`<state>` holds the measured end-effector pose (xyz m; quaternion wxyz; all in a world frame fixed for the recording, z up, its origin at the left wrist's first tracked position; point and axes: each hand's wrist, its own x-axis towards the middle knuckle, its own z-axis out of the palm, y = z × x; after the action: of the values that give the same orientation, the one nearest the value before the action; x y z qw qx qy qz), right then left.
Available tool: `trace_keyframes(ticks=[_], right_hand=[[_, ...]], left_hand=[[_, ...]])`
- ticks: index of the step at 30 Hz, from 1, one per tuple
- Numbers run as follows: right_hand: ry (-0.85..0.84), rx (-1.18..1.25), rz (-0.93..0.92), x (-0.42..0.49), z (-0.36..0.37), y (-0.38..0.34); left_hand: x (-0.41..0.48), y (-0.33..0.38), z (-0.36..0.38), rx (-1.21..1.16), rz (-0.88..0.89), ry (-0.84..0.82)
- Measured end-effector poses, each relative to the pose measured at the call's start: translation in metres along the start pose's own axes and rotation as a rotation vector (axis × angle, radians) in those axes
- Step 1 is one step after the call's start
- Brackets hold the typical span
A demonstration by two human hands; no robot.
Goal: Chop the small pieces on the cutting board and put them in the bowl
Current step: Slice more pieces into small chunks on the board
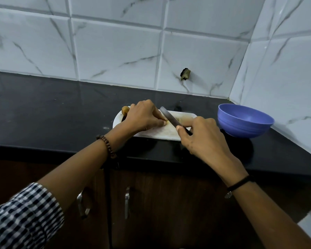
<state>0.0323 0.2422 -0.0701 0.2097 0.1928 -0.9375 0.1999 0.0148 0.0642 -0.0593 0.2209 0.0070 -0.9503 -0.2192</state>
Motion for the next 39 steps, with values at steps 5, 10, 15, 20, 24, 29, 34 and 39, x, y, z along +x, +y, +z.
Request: trace_keyframes(ticks=[5,10,15,20,24,29,34,39], right_hand=[[-0.008,-0.069,-0.038,0.007,0.002,0.003],[-0.010,-0.104,-0.042,0.012,0.008,0.003],[-0.027,-0.184,-0.088,0.011,0.008,-0.003],[-0.042,-0.287,-0.128,0.007,0.005,-0.009],[-0.052,-0.303,-0.137,0.004,0.000,-0.014],[-0.072,-0.326,-0.135,-0.001,-0.007,-0.016],[-0.118,-0.281,-0.105,-0.009,-0.013,-0.009],[-0.172,-0.195,-0.075,-0.010,-0.026,0.000]], left_hand=[[-0.001,0.004,-0.002,-0.023,-0.015,-0.011],[-0.002,0.006,-0.002,-0.011,0.001,-0.001],[-0.001,0.008,-0.001,0.012,0.009,0.004],[0.004,0.005,0.006,0.052,0.036,0.028],[0.008,0.002,0.011,0.062,0.049,0.036],[0.009,0.002,0.012,0.077,0.054,0.043],[0.009,0.002,0.013,0.095,0.016,0.035],[0.005,0.002,0.006,0.057,-0.017,-0.010]])
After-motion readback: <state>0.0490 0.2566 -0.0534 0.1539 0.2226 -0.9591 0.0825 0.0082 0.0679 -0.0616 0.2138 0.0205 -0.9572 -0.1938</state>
